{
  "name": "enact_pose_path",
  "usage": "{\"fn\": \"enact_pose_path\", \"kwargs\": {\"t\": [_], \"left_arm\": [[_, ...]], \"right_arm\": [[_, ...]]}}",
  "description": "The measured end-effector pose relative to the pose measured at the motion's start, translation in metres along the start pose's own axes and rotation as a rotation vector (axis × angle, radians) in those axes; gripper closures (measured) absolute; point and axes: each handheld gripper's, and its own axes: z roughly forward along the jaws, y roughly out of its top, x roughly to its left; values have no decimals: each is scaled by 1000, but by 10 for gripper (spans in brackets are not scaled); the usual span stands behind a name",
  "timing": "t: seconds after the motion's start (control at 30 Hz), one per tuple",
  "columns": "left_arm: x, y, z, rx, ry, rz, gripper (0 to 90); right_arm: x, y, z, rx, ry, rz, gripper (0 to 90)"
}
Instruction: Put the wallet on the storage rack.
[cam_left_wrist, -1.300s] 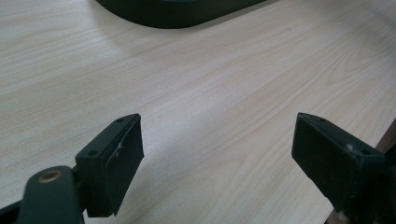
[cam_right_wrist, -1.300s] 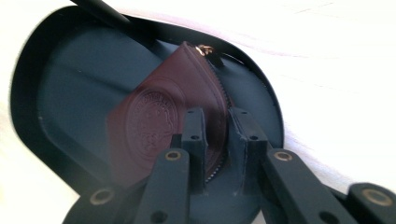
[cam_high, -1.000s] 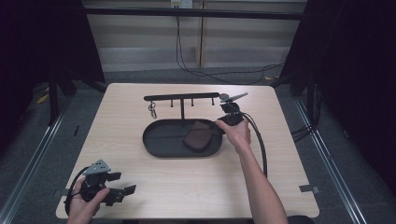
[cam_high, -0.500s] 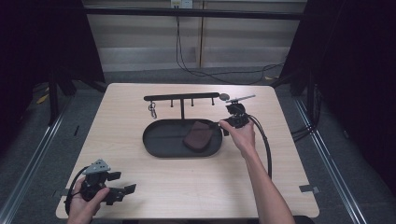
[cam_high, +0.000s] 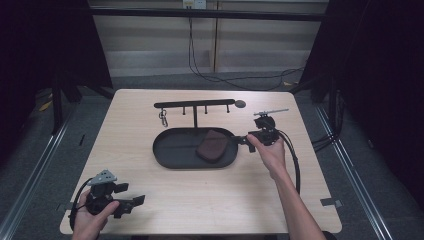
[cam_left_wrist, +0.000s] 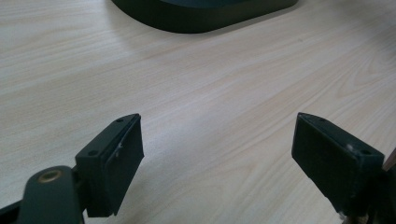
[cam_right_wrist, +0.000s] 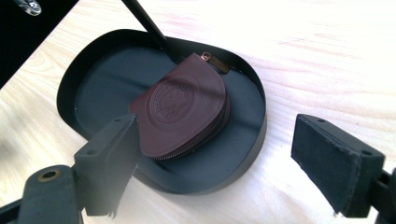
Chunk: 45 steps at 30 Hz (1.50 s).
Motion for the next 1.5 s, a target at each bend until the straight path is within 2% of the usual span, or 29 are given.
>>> {"fn": "enact_pose_path", "kwargs": {"t": [0.23, 0.53, 0.6, 0.83, 0.87, 0.97, 1.03, 1.5], "left_arm": [[0, 0, 0, 2, 5, -9, 168], [3, 0, -1, -4, 14, -26, 168], [3, 0, -1, -2, 17, -26, 168], [3, 0, 0, 6, 13, -29, 169], [3, 0, -1, 5, 16, -26, 170], [4, 0, -1, 3, 16, -28, 170], [4, 0, -1, 3, 18, -29, 170], [4, 0, -1, 10, 20, -26, 171]], "right_arm": [[1, -13, -16, -19, -11, -22, 151], [-4, -30, -31, -18, -43, -11, 162], [-4, -40, -38, -34, -56, -8, 168], [-6, -58, -52, -47, -81, 0, 179], [-6, -65, -58, -63, -96, -3, 186], [-8, -72, -64, -75, -100, 5, 185], [-11, -84, -71, -87, -126, 5, 184], [-15, -141, -91, -69, -164, 9, 184]]}}
